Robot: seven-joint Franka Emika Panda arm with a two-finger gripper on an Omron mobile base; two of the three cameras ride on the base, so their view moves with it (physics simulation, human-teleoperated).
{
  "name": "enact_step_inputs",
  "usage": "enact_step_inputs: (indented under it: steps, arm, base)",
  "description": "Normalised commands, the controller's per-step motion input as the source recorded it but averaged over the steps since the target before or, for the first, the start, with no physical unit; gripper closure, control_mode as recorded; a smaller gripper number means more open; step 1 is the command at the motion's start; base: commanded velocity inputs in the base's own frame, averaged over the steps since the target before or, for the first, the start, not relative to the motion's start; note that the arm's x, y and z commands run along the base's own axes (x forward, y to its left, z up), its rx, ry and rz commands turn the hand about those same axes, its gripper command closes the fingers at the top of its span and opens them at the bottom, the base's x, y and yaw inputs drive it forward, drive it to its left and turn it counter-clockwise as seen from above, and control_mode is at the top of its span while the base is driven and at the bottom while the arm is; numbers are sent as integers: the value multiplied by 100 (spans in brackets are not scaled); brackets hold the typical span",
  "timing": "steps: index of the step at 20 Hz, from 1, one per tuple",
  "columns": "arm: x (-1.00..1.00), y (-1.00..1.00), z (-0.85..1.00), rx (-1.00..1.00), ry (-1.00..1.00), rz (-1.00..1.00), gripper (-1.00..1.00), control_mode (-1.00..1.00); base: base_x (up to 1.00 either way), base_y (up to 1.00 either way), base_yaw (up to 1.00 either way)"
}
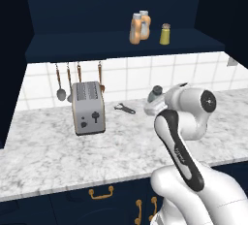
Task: Put the shaker and condiment bottle from the counter next to their counterparts in the cabinet.
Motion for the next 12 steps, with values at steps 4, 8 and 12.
enact_step_inputs:
  steps: [4, 8, 12]
  arm:
    - [0, -48, 45, 7, 2, -32, 100, -100]
    - [0, -40, 48, 6, 6, -34, 100, -100]
    - [0, -36, 51, 5, 5, -33, 100, -100]
  base:
    - [0, 0, 0]
    - [0, 0, 0]
    - [0, 0, 0]
